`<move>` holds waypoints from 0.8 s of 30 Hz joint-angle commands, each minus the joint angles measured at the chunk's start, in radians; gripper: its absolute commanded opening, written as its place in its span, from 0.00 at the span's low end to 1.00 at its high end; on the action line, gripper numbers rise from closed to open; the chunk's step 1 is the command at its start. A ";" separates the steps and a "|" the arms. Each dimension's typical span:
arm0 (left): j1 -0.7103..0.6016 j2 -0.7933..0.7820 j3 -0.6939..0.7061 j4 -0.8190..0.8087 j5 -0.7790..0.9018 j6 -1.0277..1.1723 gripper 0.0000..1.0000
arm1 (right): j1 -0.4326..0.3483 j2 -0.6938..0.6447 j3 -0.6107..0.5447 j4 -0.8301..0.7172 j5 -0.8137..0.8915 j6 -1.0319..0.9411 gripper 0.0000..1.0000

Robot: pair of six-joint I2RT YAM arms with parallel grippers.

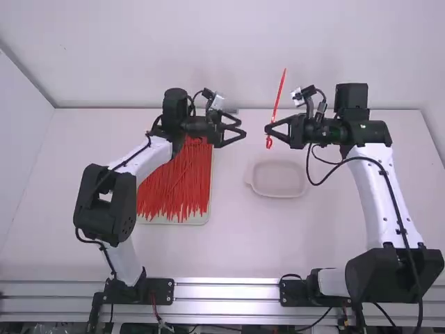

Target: Fasten the cable tie

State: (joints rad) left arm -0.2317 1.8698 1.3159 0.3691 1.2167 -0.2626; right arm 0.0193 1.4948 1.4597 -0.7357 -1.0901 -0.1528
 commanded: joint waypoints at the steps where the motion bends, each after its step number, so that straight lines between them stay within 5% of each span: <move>1: 0.014 -0.003 0.021 -0.051 -0.032 0.146 0.99 | -0.011 -0.010 -0.042 0.006 0.081 -0.032 0.00; 14: 0.095 -0.003 0.021 -0.365 -0.029 0.299 0.99 | -0.084 -0.010 -0.309 0.281 0.109 0.037 0.00; 24: 0.088 -0.003 0.021 -0.500 -0.069 0.390 0.99 | -0.026 -0.010 -0.593 0.689 0.401 0.253 0.00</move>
State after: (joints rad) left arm -0.1413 1.8698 1.3155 -0.1242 1.1618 0.0994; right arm -0.0154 1.4948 0.8906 -0.0597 -0.7769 0.0460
